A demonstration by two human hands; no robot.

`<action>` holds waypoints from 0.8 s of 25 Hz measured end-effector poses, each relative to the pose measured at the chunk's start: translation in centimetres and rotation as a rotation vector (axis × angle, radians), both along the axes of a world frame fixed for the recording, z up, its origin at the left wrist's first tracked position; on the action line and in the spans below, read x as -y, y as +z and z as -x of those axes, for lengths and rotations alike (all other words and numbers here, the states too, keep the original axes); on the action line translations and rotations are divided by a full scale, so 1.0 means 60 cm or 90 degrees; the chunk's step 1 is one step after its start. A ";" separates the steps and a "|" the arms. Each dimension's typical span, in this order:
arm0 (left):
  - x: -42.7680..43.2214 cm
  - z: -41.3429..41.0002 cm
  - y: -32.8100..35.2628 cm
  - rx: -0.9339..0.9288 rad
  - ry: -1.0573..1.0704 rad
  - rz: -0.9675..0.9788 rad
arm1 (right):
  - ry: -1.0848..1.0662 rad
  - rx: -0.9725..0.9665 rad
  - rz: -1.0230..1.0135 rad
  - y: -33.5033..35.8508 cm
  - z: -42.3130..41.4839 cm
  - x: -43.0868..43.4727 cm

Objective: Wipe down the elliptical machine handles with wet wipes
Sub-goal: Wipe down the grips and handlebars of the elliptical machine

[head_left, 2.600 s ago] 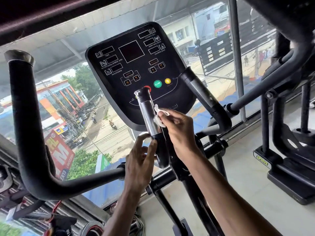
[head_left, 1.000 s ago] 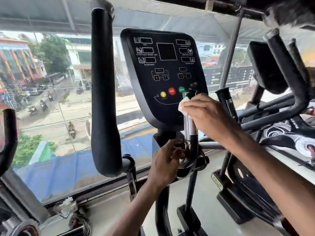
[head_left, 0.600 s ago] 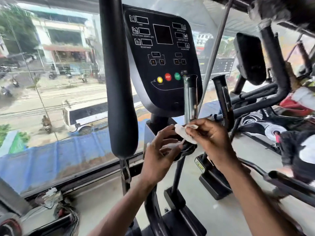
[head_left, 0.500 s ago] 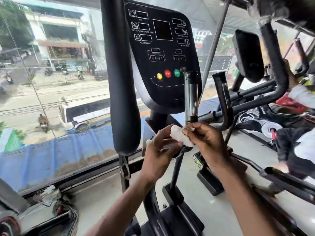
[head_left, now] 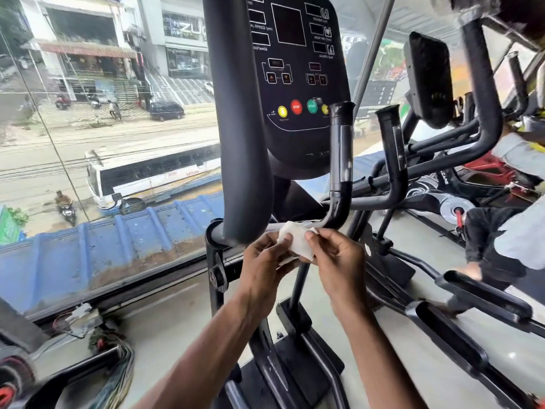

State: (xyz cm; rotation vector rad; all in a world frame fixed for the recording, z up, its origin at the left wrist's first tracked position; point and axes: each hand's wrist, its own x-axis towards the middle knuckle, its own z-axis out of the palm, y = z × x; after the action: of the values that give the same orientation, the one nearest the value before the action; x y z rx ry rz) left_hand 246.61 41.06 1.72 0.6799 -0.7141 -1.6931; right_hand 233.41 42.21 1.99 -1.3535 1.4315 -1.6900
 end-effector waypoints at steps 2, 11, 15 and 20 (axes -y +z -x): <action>0.001 -0.001 -0.004 -0.020 -0.016 -0.034 | -0.018 0.034 0.001 -0.013 -0.018 0.001; 0.023 -0.017 -0.027 0.013 0.040 -0.040 | -0.003 0.049 -0.050 -0.033 -0.049 0.000; 0.037 -0.005 -0.043 0.027 0.121 -0.064 | -0.023 0.047 -0.079 -0.048 -0.049 0.013; 0.096 -0.001 -0.088 0.380 0.388 0.002 | -0.043 0.102 -0.114 -0.071 -0.012 0.013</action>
State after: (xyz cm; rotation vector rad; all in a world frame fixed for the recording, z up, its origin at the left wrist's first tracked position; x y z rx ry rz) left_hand 246.69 35.32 -3.56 1.2780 -0.8084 -0.9259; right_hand 234.11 41.45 -2.26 -1.0612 1.5091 -1.6288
